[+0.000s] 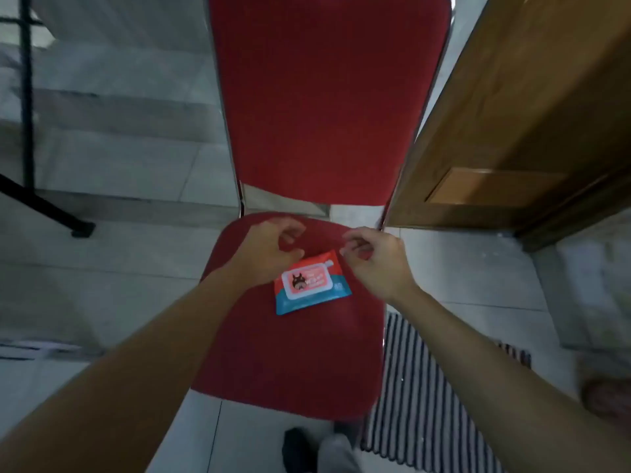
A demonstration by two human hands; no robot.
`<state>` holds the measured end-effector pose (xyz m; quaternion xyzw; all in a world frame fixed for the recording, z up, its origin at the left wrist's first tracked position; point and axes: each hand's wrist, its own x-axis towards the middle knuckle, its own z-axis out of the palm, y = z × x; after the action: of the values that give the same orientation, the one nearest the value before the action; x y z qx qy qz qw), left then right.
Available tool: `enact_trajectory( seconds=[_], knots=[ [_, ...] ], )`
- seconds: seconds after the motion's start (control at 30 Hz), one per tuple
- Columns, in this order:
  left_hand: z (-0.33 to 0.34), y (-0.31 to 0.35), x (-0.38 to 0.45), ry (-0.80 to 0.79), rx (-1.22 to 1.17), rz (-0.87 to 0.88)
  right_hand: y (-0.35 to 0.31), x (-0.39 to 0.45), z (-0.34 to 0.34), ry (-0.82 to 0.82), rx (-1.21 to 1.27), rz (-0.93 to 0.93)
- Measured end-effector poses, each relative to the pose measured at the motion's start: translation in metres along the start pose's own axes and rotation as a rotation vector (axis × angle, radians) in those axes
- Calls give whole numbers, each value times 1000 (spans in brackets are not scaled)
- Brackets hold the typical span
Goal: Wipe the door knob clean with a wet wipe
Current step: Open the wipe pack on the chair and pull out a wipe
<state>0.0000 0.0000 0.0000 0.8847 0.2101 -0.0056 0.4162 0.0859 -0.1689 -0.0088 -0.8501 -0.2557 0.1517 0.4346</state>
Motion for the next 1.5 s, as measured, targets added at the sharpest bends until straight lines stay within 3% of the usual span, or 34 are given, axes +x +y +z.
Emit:
enact_trajectory(
  seconds=[0.37, 0.47, 0.73, 0.93, 1.27, 1.4, 1.5],
  knots=[
    [79, -102, 1, -161, 193, -243, 84, 1, 96, -199, -197, -115],
    [90, -105, 10, -156, 189, -184, 95, 2, 101, -295, -288, -176],
    [111, -93, 39, -79, 254, -40, 123, 19, 89, -267, -365, -215],
    [116, -95, 51, -115, 215, 35, 132, 34, 76, -322, -424, -235],
    [120, -103, 56, -39, 133, 49, 138, 37, 80, -231, -364, -344],
    [128, -104, 53, 51, 47, 11, 130, 48, 73, -183, -168, -241],
    [131, -103, 51, 87, 80, 3, 128, 55, 71, -32, -94, -131]
  ],
)
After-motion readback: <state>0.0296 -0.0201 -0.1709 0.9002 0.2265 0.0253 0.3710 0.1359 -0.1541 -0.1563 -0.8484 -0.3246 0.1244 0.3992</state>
